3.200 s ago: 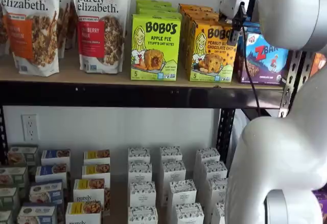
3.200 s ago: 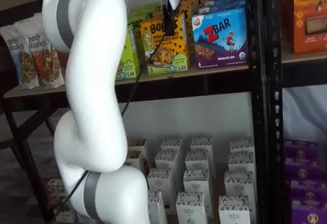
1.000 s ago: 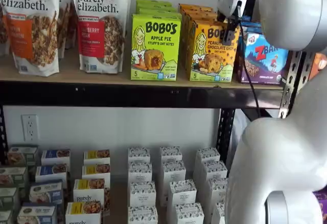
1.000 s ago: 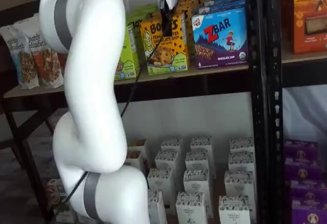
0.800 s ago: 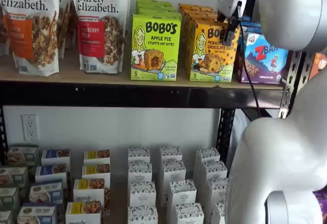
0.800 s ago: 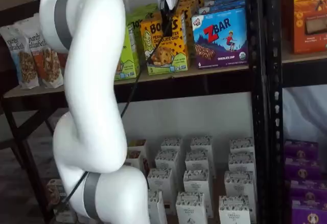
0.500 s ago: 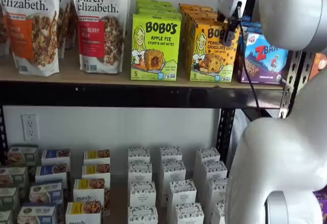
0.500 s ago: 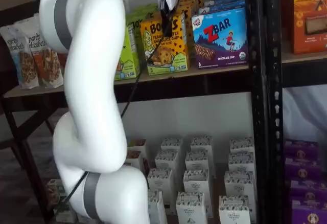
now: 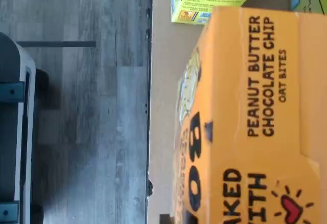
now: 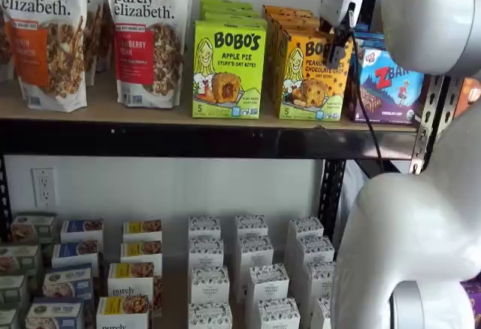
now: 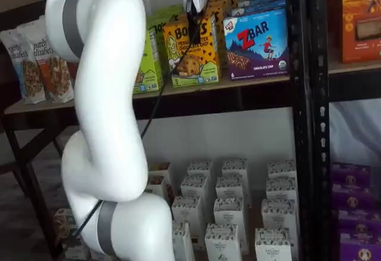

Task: Pick up the orange box on the top shelf, the fifth box from the left

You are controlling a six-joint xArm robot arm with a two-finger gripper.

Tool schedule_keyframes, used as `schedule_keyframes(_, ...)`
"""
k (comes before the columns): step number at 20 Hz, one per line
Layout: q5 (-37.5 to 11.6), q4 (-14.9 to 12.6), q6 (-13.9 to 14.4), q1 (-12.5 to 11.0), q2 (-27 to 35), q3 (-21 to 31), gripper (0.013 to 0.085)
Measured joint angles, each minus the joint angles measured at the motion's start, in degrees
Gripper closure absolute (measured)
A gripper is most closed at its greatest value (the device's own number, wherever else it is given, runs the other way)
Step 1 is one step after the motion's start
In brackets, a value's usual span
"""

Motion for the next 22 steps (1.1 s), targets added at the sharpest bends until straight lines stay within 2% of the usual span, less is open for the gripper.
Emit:
schedule_keyframes(2,-0.1,0.1,0.0,0.0,0.0,0.0,0.0490)
schedule_keyframes(4,-0.1,0.1,0.0,0.0,0.0,0.0,0.0490)
schedule_keyframes(5,-0.1,0.2,0.0,0.0,0.0,0.0,0.0530)
schedule_keyframes(8,0.0,0.3,0.0,0.0,0.0,-0.2,0.0570)
schedule_keyframes(9,0.0,0.3,0.0,0.0,0.0,-0.2,0.0610)
schedule_keyframes(16,1.1,-0.1,0.2,0.1,0.4,-1.0,0.0610)
schedule_keyframes(22,2.8,0.8,0.7,0.3,0.0,-2.2,0.0610)
